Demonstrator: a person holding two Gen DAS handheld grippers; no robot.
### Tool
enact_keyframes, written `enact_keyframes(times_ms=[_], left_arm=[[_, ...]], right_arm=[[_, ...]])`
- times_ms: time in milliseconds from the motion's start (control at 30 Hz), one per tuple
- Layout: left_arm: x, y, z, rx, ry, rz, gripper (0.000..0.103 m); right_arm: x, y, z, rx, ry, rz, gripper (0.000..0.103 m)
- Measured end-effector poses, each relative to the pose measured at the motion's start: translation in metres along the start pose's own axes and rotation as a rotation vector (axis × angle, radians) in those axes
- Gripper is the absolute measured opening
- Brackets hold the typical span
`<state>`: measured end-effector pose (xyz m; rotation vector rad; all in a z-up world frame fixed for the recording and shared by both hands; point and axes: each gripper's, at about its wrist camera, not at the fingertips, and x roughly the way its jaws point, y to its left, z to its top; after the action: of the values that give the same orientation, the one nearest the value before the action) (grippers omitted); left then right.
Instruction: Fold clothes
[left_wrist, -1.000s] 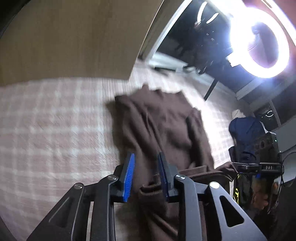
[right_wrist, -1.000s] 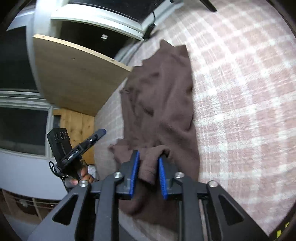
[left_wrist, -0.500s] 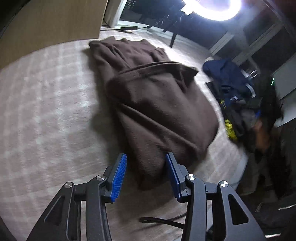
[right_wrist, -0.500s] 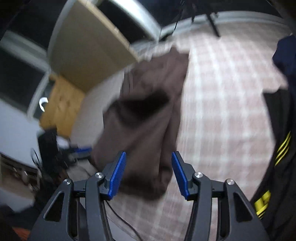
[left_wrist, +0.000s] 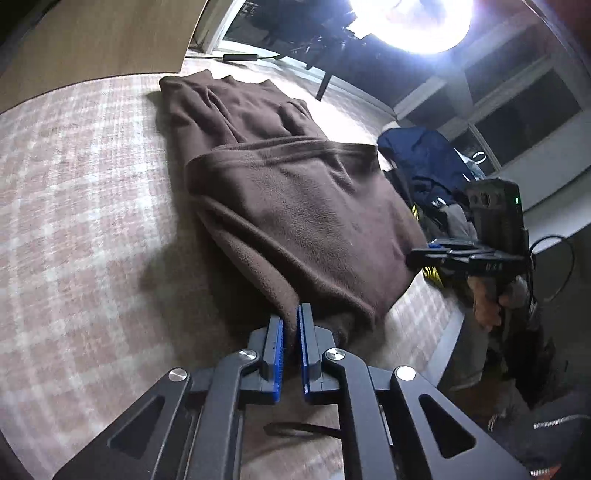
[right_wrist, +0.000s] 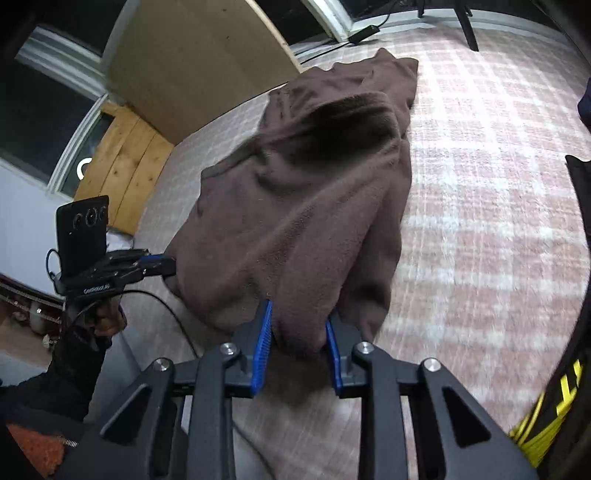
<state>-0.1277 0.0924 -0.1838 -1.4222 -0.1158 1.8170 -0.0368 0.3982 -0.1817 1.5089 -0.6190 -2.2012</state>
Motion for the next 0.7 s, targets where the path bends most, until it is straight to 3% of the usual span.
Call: enact_keyframes(times_ms=[133,233,400,467,500,567,633,700], left_arm=[[0.006,-0.001,-0.014,0.019,0.041,0.019,0.007],[0.029,0.010,-0.020,-0.001,0.090,0.039,0.007],[0.022,0.005,-0.021,0.029,0.056,0.045,0.007],[0.017,0.003,-0.021,0.038,0.044,0.052,0.007],[0.016,0.002,-0.022,0.039,0.042,0.054,0.007],[0.018,0.001,-0.023,0.036,0.036,0.057,0.007],[0.019,0.001,-0.024,0.032,0.029,0.060,0.006],[0.021,0.001,-0.025,0.028,0.023,0.063,0.006]], right_arm=[[-0.011,0.003,-0.012,0.001,0.044,0.021,0.023],[0.005,-0.013,-0.021,0.044,0.104,-0.028,0.022],[-0.002,-0.020,-0.024,0.046,0.169,-0.120,0.028],[-0.032,0.009,-0.014,-0.094,0.097,-0.322,0.030],[-0.045,0.022,-0.011,-0.152,0.065,-0.368,0.031],[-0.057,0.056,0.008,-0.260,0.001,-0.328,0.031],[-0.047,0.093,0.033,-0.377,-0.020,-0.243,0.031],[-0.015,0.120,0.056,-0.517,0.005,-0.221,0.031]])
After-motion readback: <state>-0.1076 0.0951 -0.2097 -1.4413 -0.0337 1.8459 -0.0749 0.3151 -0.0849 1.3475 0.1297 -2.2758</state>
